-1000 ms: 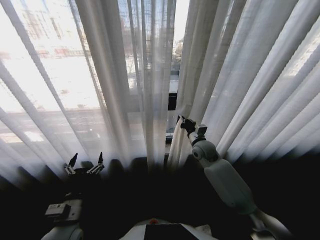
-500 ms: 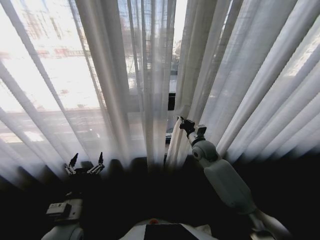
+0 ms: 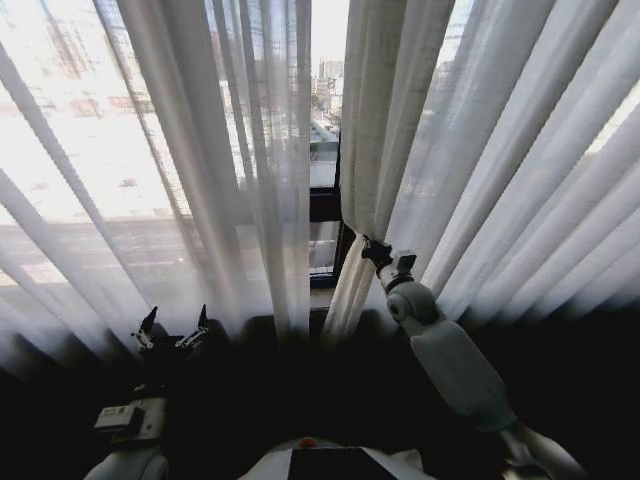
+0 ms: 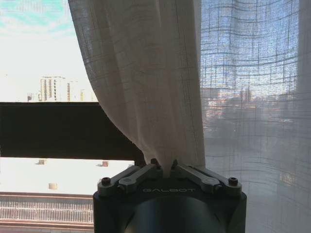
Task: Open the curtains by pulling them apart, changing their state from closed to fully open.
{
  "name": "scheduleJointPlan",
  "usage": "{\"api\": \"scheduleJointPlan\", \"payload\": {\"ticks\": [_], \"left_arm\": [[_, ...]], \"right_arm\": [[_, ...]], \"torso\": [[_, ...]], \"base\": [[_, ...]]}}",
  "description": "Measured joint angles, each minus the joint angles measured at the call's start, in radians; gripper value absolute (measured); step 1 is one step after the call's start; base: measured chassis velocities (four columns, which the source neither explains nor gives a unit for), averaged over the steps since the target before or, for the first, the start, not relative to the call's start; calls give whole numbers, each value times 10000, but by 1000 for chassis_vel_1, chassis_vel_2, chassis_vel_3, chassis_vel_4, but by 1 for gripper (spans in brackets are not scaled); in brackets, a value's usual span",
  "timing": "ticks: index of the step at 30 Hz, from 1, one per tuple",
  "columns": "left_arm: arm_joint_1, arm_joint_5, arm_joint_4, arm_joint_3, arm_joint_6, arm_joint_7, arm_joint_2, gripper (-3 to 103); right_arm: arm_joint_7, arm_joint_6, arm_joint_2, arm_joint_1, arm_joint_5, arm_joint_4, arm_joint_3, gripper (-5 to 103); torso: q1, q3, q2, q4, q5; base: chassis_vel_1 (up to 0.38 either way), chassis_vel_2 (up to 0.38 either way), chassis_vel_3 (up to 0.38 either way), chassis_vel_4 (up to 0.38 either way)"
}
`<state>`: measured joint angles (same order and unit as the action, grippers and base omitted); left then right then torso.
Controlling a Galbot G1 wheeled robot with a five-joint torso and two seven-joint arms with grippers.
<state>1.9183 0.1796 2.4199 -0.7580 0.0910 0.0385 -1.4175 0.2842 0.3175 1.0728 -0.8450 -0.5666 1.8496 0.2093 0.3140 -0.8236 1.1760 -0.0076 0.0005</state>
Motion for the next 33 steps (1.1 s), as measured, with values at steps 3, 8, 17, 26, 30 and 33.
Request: {"api": "scheduleJointPlan", "payload": {"ticks": [3,8,17,26,30,33], "left_arm": [[0,-45,14,29,-9,-1,0,100],[74,-70,41,25,-5,-8,-18,100],[167,-75,60,-29,54,-15,-42,100],[213,-75,61,-8,108,-51,-52,100],[205,-88,24,38,110,-58,-67,100],[217,-97,16,42,112,-69,-72,100]], "right_arm": [[-19,0,-36,-56,-26,56,78,0],[-29,0,-50,-91,-36,115,126,0],[-27,-3,-21,-167,-36,185,148,0],[-21,-18,-41,-299,-35,252,275,0],[-21,-26,-44,-364,-39,277,315,0],[-18,-30,-34,-412,-43,286,333,0]], "torso": [[-1,1,0,-1,-5],[-2,0,0,-2,-2],[-1,0,0,2,3],[-2,1,1,0,-1],[-2,0,1,1,-6],[0,0,0,-1,2]], "base": [[-325,-317,320,325],[-338,-345,339,353],[-365,-349,372,364],[-358,-356,352,349],[-341,-347,351,342],[-358,-363,340,347]]}}
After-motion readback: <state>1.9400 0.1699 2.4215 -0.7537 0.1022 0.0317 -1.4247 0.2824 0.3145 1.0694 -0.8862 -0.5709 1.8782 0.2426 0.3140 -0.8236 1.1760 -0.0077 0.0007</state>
